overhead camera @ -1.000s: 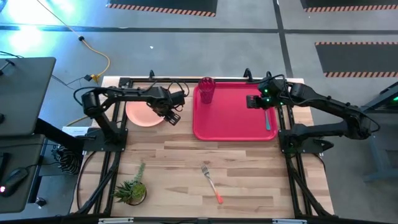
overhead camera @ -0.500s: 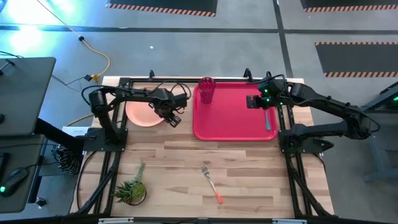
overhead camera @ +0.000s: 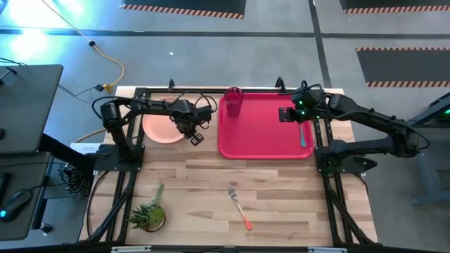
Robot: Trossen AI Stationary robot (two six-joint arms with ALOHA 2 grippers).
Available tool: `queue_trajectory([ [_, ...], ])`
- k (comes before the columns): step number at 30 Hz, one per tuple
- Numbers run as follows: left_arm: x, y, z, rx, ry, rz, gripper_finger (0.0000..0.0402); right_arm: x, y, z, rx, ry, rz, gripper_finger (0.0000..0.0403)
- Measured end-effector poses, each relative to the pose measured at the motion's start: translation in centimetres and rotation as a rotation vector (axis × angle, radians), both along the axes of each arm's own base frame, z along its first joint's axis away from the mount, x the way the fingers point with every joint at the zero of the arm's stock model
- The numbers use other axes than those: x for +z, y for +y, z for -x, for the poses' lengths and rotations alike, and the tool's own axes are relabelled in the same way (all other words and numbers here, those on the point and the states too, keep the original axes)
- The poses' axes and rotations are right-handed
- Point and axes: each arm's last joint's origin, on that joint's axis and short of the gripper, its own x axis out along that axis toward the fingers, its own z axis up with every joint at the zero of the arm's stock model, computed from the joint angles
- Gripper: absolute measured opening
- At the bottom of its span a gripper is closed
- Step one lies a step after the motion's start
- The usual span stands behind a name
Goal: Pick and place plate/cup/fork/spoon on tray
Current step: Put the orange plate on the center of the red tray
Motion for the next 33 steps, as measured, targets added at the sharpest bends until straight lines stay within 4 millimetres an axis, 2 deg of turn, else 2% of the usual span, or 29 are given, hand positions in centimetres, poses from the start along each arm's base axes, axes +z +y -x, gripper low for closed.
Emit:
queue_trajectory([
  [3, 0.0, 0.0, 0.1, -0.018, 0.011, 0.001, 0.0009, 0.0, 0.0, 0.0, 0.000, 0.000, 0.000, 0.0071],
  [10, 0.1, -0.1, 0.0, -0.042, 0.007, 0.013, 0.0008, 0.0, 0.0, 0.0, 0.000, 0.000, 0.000, 0.0071],
  [17, 0.6, -1.1, 0.3, -0.076, 0.036, 0.035, 0.0004, 0.0, 0.0, 0.0, 0.000, 0.000, 0.000, 0.0071],
  [22, 2.4, -2.4, 0.5, -0.113, -0.018, 0.027, 0.0004, 0.0, 0.0, 0.0, 0.000, -0.001, 0.001, 0.0071],
  [33, 8.9, -4.9, 2.8, -0.114, -0.275, -0.016, 0.0004, 0.0, 0.0, 0.0, -0.002, 0.001, 0.003, 0.0071],
])
